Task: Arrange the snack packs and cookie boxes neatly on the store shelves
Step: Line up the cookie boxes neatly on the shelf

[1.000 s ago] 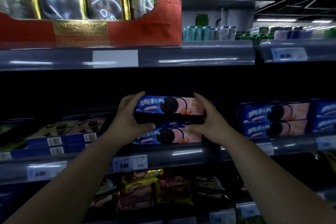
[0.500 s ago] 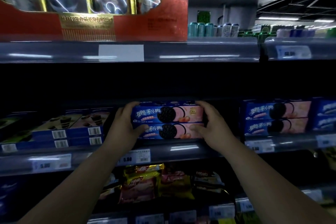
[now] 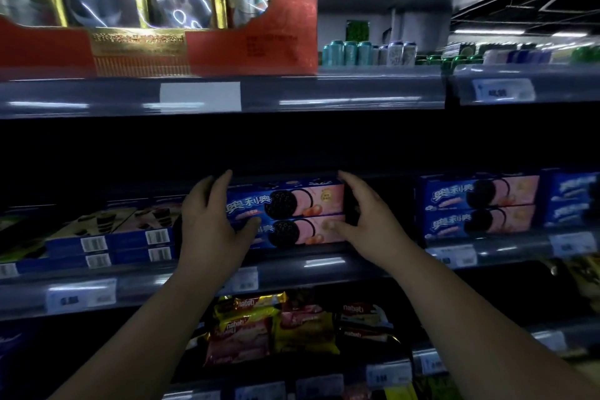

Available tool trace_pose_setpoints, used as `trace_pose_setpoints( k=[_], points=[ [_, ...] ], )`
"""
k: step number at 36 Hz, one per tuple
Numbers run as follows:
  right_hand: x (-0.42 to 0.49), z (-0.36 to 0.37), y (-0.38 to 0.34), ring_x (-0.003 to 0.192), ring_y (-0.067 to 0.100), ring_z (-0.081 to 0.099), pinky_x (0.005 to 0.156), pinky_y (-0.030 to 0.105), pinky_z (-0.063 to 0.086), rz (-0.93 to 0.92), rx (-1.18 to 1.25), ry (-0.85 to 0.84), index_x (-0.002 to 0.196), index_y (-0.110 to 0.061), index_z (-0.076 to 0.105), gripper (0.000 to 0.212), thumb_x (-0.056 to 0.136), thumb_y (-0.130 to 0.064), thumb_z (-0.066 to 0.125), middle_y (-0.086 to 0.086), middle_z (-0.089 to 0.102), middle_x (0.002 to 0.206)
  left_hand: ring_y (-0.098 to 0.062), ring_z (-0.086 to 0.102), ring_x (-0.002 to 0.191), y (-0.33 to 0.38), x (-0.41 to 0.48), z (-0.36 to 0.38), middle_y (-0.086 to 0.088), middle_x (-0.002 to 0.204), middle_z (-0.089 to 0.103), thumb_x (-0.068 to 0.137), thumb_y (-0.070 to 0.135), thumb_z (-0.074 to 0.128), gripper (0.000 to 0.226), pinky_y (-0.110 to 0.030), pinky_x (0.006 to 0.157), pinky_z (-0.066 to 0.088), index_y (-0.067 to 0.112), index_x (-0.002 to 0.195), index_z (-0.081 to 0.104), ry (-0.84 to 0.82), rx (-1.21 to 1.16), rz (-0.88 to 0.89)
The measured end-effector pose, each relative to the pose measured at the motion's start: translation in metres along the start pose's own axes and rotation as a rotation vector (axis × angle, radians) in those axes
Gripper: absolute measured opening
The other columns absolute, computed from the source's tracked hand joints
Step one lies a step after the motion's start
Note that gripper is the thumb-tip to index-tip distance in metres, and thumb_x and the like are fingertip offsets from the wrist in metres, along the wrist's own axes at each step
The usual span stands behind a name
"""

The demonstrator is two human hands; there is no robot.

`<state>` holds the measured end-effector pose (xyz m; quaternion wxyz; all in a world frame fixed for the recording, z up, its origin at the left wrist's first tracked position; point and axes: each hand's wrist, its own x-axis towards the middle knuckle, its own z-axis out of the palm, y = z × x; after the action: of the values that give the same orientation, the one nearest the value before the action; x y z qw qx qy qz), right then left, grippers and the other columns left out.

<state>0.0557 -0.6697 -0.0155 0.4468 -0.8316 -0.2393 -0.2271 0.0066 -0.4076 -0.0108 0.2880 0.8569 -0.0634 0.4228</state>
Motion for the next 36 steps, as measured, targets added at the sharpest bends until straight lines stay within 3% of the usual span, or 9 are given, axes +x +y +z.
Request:
trace_pose_setpoints(
  k=[7,11,15,21,25,27,32,34,36],
  points=[
    [-0.03,-0.056,-0.001,0.119,-0.008,0.046,0.095,0.018,0.045,-0.146,-0.039,0.09,0.134,-0.051,0.037,0.068,0.085,-0.025,0.075,-0.018,0.043,0.136,-0.033,0.025,0.14,0.071,0.006,0.033,-0.013,0.146,0.035,0.077,0.025,0.078,0.073,-0.054,0.113,0.029,0.019,0.14,0.042,0.036,0.007,0.192],
    [-0.042,-0.1,0.02,0.116,-0.001,0.052,0.092,0.021,0.048,-0.152,-0.046,0.183,0.13,-0.043,0.045,0.058,0.086,-0.019,0.074,-0.015,0.047,0.132,-0.031,0.031,0.136,0.117,0.007,0.062,-0.013,0.144,0.037,0.076,0.02,0.078,0.072,-0.043,0.112,0.029,0.016,0.139,0.043,0.028,-0.035,0.265],
    [-0.05,-0.147,0.058,0.117,0.012,0.053,0.096,0.03,0.048,-0.122,-0.084,0.324,0.128,-0.042,0.045,0.056,0.085,-0.021,0.074,-0.01,0.047,0.13,-0.006,0.038,0.124,0.163,0.004,0.098,0.004,0.14,0.037,0.083,0.024,0.073,0.067,-0.028,0.107,0.036,0.027,0.141,0.039,-0.082,-0.223,0.205],
    [-0.06,-0.207,0.122,0.128,0.025,0.043,0.103,0.047,0.043,0.094,-0.174,0.428,0.145,-0.033,0.034,0.078,0.081,-0.024,0.077,0.0,0.039,0.138,-0.006,0.042,0.124,0.205,-0.005,0.164,0.014,0.14,0.033,0.085,0.032,0.071,0.07,-0.041,0.104,0.046,0.041,0.142,0.031,-0.211,-0.397,0.044],
    [-0.061,-0.23,0.147,0.133,0.027,0.036,0.104,0.039,0.038,0.161,-0.188,0.342,0.153,-0.033,0.02,0.093,0.079,-0.033,0.078,0.005,0.032,0.147,-0.009,0.044,0.124,0.218,-0.013,0.193,0.005,0.147,0.032,0.088,0.032,0.069,0.074,-0.039,0.106,0.044,0.045,0.145,0.024,-0.293,-0.447,-0.064],
    [-0.059,-0.236,0.155,0.133,0.021,0.035,0.101,0.031,0.034,0.161,-0.166,0.283,0.154,-0.036,0.013,0.1,0.079,-0.037,0.079,0.003,0.028,0.151,-0.008,0.047,0.118,0.223,-0.019,0.2,0.003,0.146,0.031,0.089,0.029,0.068,0.077,-0.03,0.102,0.043,0.043,0.148,0.02,-0.306,-0.442,-0.097],
    [-0.05,-0.234,0.163,0.114,0.02,0.049,0.093,0.035,0.044,0.159,-0.153,0.156,0.15,-0.052,-0.002,0.102,0.085,-0.035,0.075,0.0,0.031,0.151,0.005,0.044,0.104,0.227,-0.035,0.199,0.015,0.154,0.015,0.093,0.032,0.062,0.087,-0.008,0.086,0.037,0.046,0.152,-0.001,-0.305,-0.347,-0.134],
    [-0.047,-0.233,0.165,0.103,0.017,0.05,0.086,0.033,0.043,0.143,-0.201,0.153,0.15,-0.05,0.0,0.1,0.086,-0.031,0.074,0.002,0.033,0.15,-0.005,0.05,0.106,0.228,-0.04,0.193,0.02,0.155,0.007,0.095,0.037,0.058,0.09,-0.013,0.082,0.045,0.053,0.147,-0.013,-0.308,-0.267,-0.097],
    [-0.045,-0.229,0.163,0.109,0.021,0.052,0.083,0.032,0.041,0.116,-0.228,0.137,0.151,-0.048,0.003,0.099,0.086,-0.027,0.074,0.003,0.034,0.149,-0.015,0.059,0.101,0.228,-0.042,0.189,0.019,0.158,-0.003,0.095,0.039,0.057,0.093,-0.03,0.083,0.055,0.06,0.14,-0.022,-0.323,-0.172,-0.051]
  ],
)
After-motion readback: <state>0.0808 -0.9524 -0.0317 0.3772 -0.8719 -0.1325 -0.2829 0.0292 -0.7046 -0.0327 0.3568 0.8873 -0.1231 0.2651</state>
